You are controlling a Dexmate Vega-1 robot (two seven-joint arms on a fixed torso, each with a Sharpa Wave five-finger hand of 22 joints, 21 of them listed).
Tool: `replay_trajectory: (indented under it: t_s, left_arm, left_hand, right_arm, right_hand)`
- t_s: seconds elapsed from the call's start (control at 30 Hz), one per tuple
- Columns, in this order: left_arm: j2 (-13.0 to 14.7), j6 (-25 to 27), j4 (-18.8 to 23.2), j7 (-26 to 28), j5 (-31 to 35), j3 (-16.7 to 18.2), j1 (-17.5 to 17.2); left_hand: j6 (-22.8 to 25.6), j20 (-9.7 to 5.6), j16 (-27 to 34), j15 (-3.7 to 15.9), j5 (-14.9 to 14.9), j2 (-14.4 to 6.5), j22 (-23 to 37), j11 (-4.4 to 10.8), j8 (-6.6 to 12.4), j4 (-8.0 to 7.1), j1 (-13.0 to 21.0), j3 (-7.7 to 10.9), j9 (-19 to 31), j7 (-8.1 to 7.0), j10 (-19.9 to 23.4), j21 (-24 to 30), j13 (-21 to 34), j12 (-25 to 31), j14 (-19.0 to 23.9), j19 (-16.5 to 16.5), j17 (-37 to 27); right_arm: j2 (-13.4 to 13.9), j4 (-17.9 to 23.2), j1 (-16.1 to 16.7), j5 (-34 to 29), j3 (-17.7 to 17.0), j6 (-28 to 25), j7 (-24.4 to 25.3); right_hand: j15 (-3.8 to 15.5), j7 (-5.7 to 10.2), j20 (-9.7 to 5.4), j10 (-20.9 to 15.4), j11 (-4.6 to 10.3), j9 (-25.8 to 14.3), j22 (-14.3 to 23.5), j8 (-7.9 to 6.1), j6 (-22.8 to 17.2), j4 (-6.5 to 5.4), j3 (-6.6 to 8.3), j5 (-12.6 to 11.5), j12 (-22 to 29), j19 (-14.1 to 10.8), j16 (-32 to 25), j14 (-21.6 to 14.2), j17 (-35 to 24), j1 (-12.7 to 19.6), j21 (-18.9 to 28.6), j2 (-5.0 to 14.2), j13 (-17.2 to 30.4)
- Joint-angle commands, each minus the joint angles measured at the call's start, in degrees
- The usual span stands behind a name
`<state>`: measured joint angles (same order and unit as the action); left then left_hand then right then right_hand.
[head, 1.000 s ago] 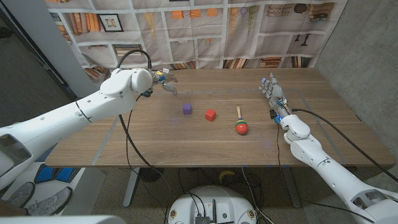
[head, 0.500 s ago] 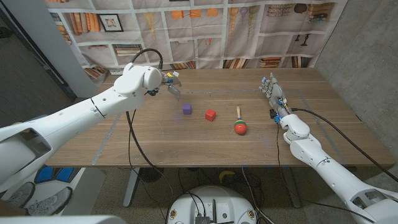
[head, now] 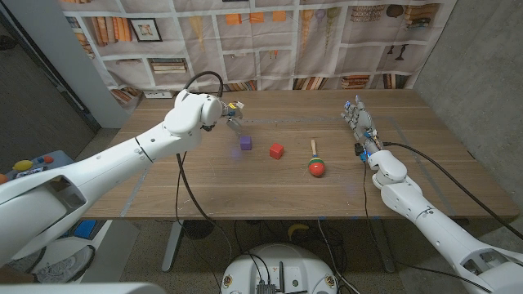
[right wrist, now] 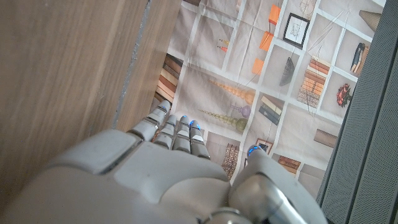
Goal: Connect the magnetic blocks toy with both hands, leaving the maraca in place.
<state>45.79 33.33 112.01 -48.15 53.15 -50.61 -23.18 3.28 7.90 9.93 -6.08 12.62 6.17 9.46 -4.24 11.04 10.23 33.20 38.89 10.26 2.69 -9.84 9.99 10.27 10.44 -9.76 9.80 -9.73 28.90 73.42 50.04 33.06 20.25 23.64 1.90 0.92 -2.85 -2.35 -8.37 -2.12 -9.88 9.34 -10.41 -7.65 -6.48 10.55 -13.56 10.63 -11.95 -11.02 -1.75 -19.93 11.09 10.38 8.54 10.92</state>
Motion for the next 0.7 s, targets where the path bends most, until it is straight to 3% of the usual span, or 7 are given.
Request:
replay_trajectory:
  t_s: [0.03, 0.37, 0.7]
  left_arm:
    - [-3.0, 1.2, -1.0, -0.9, 4.2, 0.1, -2.0]
    - [-6.1, 1.8, -4.0, -2.5, 6.1, -0.7, -1.8]
    - [-7.2, 1.9, -5.6, -1.1, 6.7, -1.7, -2.5]
  left_hand:
    - [0.2, 0.51, 0.1, -0.59, -0.3, 0.6, 0.3, -0.63, 0.42, -0.09, 0.0, -0.4, 0.1, 0.77, -8.5, 0.2, 0.1, 0.4, -10.9, 6.9, -0.2]
    - [0.7, 1.52, 0.1, -1.17, -0.3, 0.7, 0.3, -1.4, 0.61, -0.13, 0.3, -0.61, 0.1, 0.97, -9.5, 0.1, 0.1, 0.2, -11.5, 7.8, -0.2]
    - [0.7, 1.57, 0.2, -1.12, -0.2, 0.4, 0.3, -1.68, 0.62, -0.17, 0.6, -0.61, 0.2, 1.18, -9.6, 0.4, 0.1, 0.4, -11.5, 7.6, -0.2]
  right_arm:
    - [0.4, 0.7, 0.8, 0.4, -0.3, 0.2, 0.0]
    - [0.4, 0.8, 1.3, 0.9, -0.6, 0.6, -0.3]
    - [0.5, 0.7, 1.6, 1.1, -1.1, 1.2, -0.2]
  right_hand:
    - [-0.17, 0.39, 0.09, 0.3, 0.37, -0.1, 0.2, -0.23, -0.3, -0.12, 0.33, -0.2, 0.4, -0.1, -0.4, 0.2, 0.0, 0.2, 0.3, 0.03, 0.1]
    - [-0.14, 0.42, 0.27, 0.2, 0.39, -0.1, 0.2, -0.23, -0.3, -0.01, 0.48, -0.2, 0.4, -0.1, -0.4, 0.3, 0.1, 0.1, 0.3, 0.09, 0.1]
    - [-0.29, 0.45, 0.39, 0.3, 0.36, -0.1, 0.2, -0.24, -0.3, 0.06, 0.62, -0.2, 0.4, -0.2, -0.6, 0.2, 0.2, 0.0, 0.3, 0.07, 0.1]
